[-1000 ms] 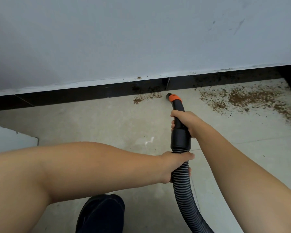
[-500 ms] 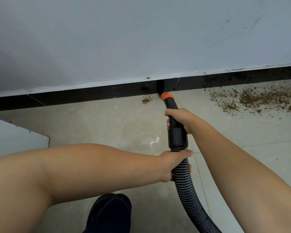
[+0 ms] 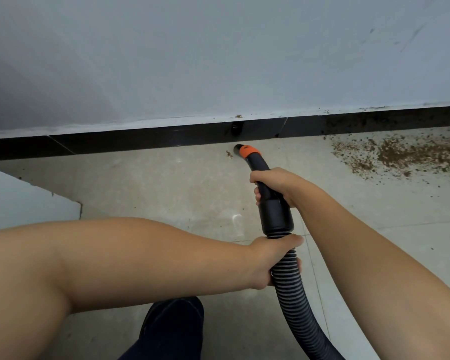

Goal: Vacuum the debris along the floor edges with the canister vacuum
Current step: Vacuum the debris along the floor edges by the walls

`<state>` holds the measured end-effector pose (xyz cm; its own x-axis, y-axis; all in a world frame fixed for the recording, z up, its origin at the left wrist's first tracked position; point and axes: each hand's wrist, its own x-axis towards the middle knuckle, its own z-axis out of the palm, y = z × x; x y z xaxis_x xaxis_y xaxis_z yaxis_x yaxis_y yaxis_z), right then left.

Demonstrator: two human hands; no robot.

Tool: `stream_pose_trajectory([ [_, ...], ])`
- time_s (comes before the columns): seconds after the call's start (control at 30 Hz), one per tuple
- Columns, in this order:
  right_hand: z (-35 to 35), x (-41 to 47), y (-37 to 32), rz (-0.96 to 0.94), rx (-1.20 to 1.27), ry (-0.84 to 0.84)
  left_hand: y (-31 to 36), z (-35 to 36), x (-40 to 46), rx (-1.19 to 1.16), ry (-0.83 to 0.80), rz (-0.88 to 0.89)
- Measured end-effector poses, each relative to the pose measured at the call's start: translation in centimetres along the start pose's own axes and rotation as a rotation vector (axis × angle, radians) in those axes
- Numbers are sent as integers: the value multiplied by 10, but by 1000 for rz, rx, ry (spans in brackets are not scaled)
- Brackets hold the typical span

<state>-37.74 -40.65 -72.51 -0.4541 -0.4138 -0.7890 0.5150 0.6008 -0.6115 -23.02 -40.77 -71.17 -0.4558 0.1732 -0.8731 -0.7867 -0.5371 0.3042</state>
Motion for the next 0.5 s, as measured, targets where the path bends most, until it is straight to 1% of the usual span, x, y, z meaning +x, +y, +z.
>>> stream_pose_trajectory([
  [0.13,9,-9,3,27,-38,-72,-10,1,-4,-40,-8,-5],
  [0.2,15,-10,3,16,-34,-73,-12,-2,-5,-50,4,-2],
  [0.33,14,-9,6,-16,2,19,-9,-6,-6,15,-8,6],
  [0.5,-25,-13,13,-8,128,199,4,11,2,155,-40,13],
])
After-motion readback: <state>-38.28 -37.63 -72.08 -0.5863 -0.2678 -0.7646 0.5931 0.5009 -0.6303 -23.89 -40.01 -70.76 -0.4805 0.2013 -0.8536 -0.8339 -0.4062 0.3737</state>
